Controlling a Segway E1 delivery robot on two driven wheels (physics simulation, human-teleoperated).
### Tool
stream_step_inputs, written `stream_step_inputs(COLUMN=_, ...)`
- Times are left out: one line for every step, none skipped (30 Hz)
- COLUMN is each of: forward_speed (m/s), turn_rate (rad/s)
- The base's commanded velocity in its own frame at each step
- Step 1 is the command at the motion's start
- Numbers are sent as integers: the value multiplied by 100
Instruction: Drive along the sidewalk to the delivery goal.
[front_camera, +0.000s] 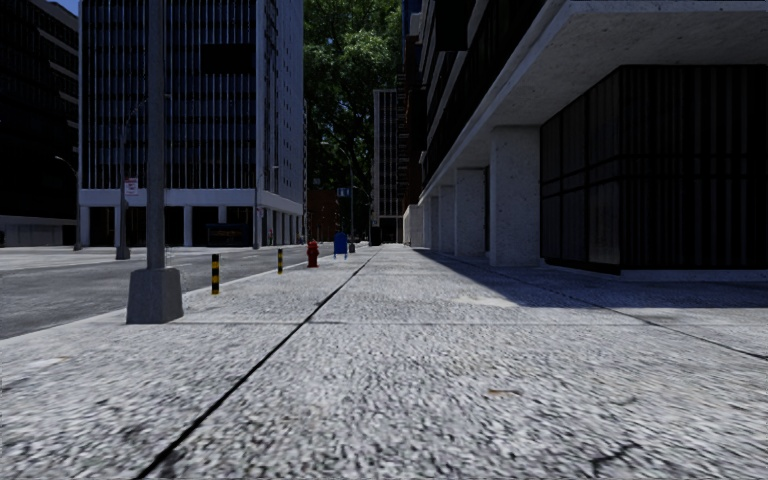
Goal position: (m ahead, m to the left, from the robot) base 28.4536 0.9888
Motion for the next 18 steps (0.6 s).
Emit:
stream_step_inputs(forward_speed=200, turn_rate=0)
stream_step_inputs(forward_speed=200, turn_rate=0)
stream_step_inputs(forward_speed=200, turn_rate=0)
stream_step_inputs(forward_speed=200, turn_rate=0)
stream_step_inputs(forward_speed=200, turn_rate=0)
stream_step_inputs(forward_speed=200, turn_rate=0)
stream_step_inputs(forward_speed=200, turn_rate=0)
stream_step_inputs(forward_speed=200, turn_rate=0)
stream_step_inputs(forward_speed=200, turn_rate=0)
stream_step_inputs(forward_speed=200, turn_rate=0)
stream_step_inputs(forward_speed=200, turn_rate=0)
stream_step_inputs(forward_speed=200, turn_rate=0)
stream_step_inputs(forward_speed=200, turn_rate=0)
stream_step_inputs(forward_speed=200, turn_rate=0)
stream_step_inputs(forward_speed=200, turn_rate=0)
stream_step_inputs(forward_speed=200, turn_rate=0)
stream_step_inputs(forward_speed=200, turn_rate=0)
stream_step_inputs(forward_speed=200, turn_rate=0)
